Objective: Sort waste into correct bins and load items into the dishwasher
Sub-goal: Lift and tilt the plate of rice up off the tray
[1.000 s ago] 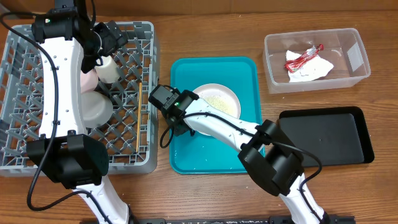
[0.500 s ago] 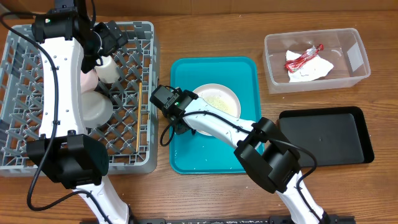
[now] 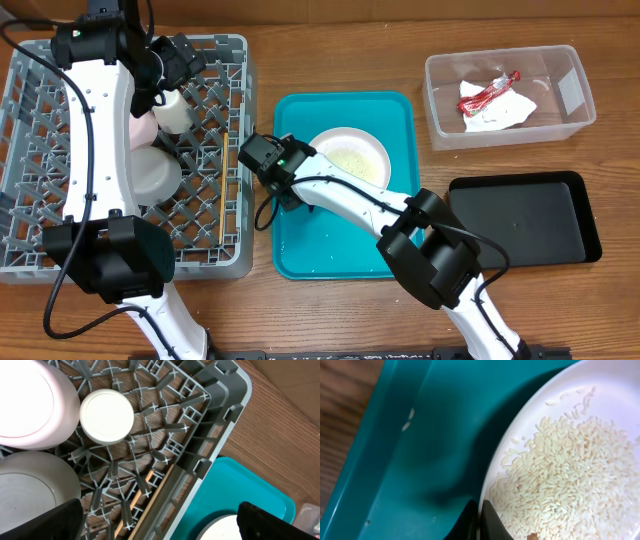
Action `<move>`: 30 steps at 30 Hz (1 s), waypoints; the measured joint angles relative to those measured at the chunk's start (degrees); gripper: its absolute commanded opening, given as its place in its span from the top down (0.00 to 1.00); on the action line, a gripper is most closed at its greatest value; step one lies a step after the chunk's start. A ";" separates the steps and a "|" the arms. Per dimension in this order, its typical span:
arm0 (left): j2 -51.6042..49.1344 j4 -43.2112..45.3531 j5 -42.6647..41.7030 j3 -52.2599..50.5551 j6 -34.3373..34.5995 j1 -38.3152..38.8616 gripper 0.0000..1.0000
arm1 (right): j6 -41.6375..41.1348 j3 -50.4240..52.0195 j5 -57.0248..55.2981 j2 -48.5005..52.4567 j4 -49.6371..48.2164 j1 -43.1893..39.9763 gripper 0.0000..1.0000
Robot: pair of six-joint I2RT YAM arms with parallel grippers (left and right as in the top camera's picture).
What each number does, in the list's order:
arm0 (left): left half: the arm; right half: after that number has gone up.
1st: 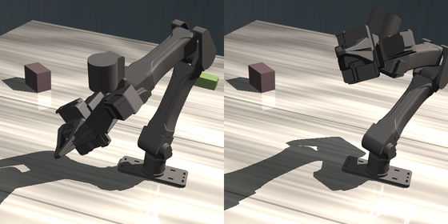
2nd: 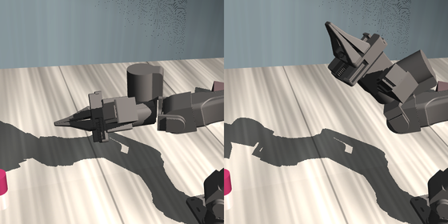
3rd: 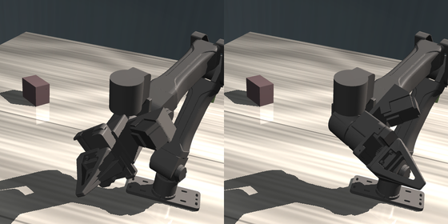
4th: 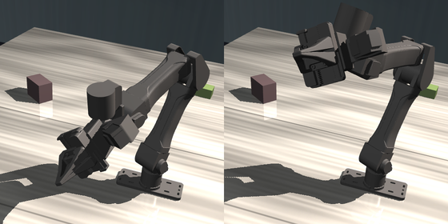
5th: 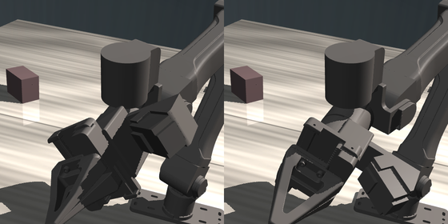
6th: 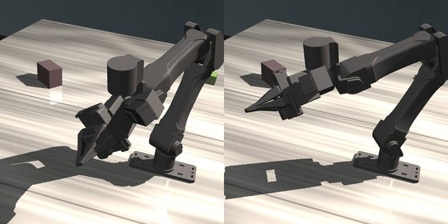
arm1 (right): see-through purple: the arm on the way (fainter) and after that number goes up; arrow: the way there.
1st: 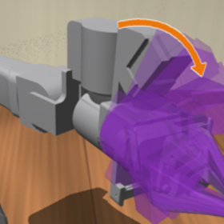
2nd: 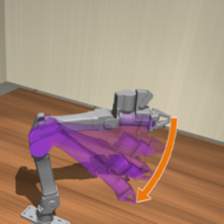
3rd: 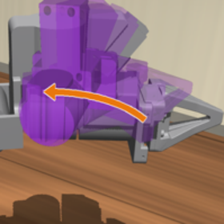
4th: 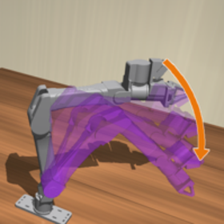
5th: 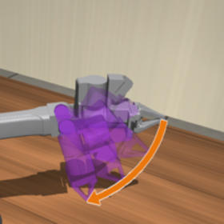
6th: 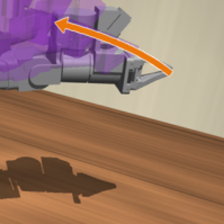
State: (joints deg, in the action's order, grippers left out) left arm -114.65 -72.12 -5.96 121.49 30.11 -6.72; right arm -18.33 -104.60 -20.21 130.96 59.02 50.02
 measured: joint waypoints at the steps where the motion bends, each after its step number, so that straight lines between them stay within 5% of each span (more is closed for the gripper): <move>1: 0.00 0.00 0.00 0.00 0.00 0.00 0.00 | -0.31 -0.52 -0.50 0.09 0.39 -0.02 0.96; 30: 0.00 0.00 0.00 0.00 0.00 0.00 0.00 | -4.13 -5.99 -19.28 0.72 10.19 -0.11 0.96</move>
State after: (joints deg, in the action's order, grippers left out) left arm -114.65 -72.12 -5.96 121.49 30.11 -6.72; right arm -22.46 -110.59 -39.48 131.68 69.21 49.91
